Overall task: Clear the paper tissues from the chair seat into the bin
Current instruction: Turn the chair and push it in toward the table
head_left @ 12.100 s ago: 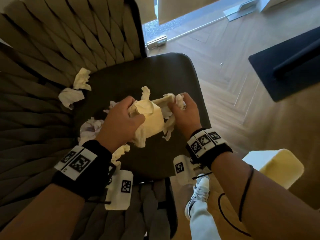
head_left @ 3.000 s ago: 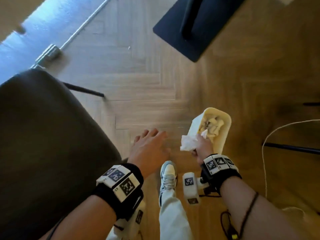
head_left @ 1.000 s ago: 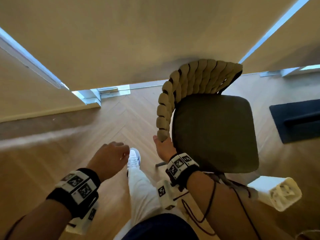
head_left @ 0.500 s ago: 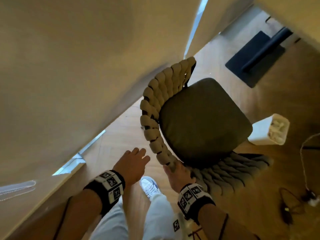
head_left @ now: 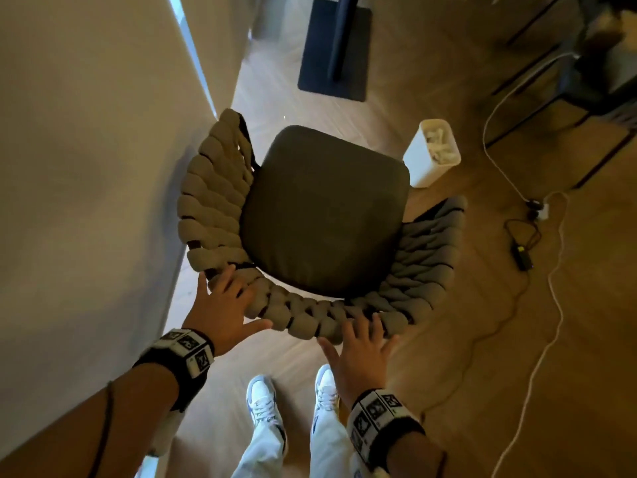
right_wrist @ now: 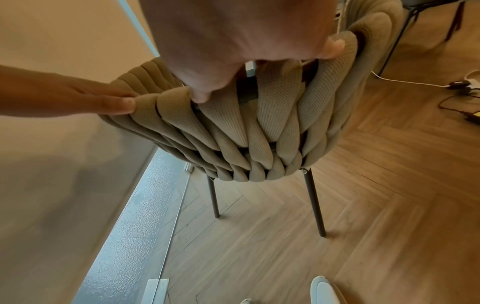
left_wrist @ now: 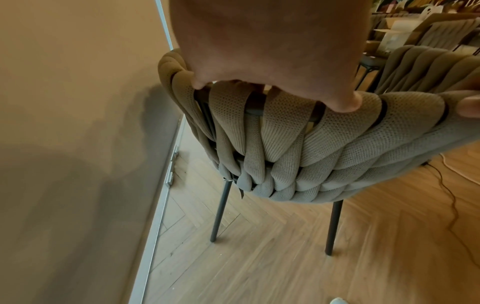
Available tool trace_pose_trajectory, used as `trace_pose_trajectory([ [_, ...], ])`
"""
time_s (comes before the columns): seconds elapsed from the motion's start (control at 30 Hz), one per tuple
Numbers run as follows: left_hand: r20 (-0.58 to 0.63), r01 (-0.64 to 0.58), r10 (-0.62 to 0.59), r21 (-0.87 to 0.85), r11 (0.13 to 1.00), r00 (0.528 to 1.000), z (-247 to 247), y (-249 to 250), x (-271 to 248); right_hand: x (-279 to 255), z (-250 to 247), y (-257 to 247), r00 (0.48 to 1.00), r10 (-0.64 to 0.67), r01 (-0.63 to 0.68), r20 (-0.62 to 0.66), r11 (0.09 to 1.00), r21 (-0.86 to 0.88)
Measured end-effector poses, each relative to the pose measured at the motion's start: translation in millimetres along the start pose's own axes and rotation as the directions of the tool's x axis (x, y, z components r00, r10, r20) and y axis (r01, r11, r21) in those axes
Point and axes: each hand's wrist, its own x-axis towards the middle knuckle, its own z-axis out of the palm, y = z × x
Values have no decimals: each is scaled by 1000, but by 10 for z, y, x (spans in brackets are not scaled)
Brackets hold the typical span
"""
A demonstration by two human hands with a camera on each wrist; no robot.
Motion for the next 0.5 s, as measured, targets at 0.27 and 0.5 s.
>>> trace_pose_trajectory([
  [0.27,-2,-42,42,-40,998,999,24,-116,152,118,-12,-7,998,-26,30,-61,998,62],
  [0.5,-2,-208,208,11,978,978,-78,-40,460,380,-166,95,979,-140,144,-150,989,16],
])
